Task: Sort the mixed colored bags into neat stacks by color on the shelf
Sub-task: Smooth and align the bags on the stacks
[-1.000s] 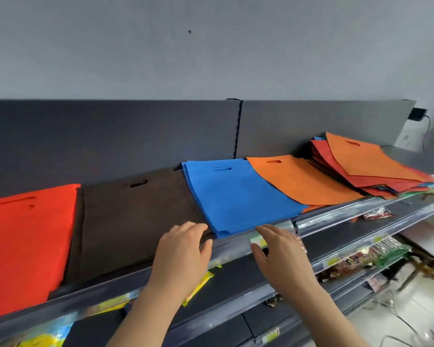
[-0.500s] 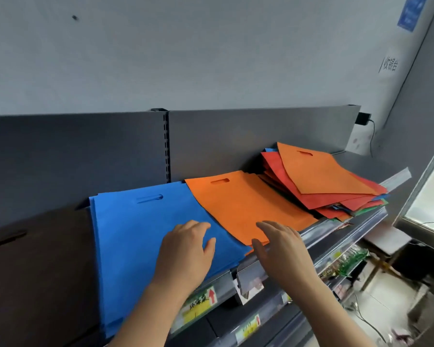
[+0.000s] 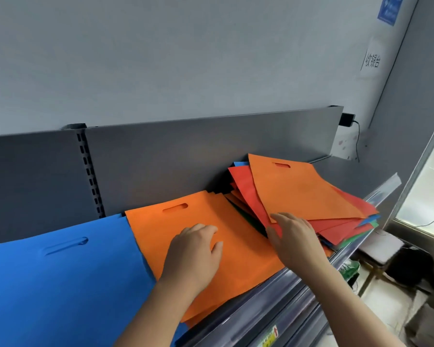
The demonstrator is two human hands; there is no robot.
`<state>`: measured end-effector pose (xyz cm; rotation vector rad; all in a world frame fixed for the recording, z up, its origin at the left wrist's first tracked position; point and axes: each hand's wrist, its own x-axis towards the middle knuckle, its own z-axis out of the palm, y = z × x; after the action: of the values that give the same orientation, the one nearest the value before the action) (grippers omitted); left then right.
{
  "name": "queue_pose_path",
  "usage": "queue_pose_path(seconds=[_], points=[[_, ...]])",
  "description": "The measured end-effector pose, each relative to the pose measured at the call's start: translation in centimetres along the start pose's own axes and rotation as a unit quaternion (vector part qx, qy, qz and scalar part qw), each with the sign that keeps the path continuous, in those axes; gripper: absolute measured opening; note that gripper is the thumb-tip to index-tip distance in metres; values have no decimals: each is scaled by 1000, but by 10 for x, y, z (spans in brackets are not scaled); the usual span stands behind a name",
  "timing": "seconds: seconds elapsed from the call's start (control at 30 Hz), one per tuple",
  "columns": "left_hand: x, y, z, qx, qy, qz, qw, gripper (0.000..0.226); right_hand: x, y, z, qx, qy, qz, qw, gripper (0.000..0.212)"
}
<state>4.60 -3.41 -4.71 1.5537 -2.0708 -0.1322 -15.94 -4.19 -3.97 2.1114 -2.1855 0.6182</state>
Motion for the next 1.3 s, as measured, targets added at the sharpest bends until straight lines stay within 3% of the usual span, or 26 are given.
queue_pose_path(seconds=[0.13,0.27,0.4,0.5,0.67,0.73,0.8,0.87,0.97,1.1,1.3], points=[[32,27,33,-45,-7,-44,998,39,48,65,3,-23,-24,29,999,43],[67,61,66,-103,-38,-102,989,45,84,119,7,-46,-102,43,993,33],[97,86,97,-141,-75,-160,974,55,90,144,8,-5,-102,-36,994,32],[110,98,112,-184,-60,-215,957,61,85,154,10,29,-91,-104,990,34],[118,113,118,-201,2,-269,942,41,86,172,11,127,-92,-169,973,30],[118,112,119,-195,10,-275,941,36,93,182,8,127,-68,-147,979,32],[117,111,121,-185,10,-275,943,28,103,195,8,85,-42,-73,993,40],[117,112,123,-170,5,-280,945,25,111,205,8,14,-64,-15,998,46],[121,114,128,-153,2,-292,944,32,110,205,7,-12,-88,-31,996,49],[127,114,128,-172,20,-298,939,35,108,205,7,33,-74,-77,994,55],[131,116,130,-166,46,-294,940,38,117,224,2,-18,-92,16,996,70]])
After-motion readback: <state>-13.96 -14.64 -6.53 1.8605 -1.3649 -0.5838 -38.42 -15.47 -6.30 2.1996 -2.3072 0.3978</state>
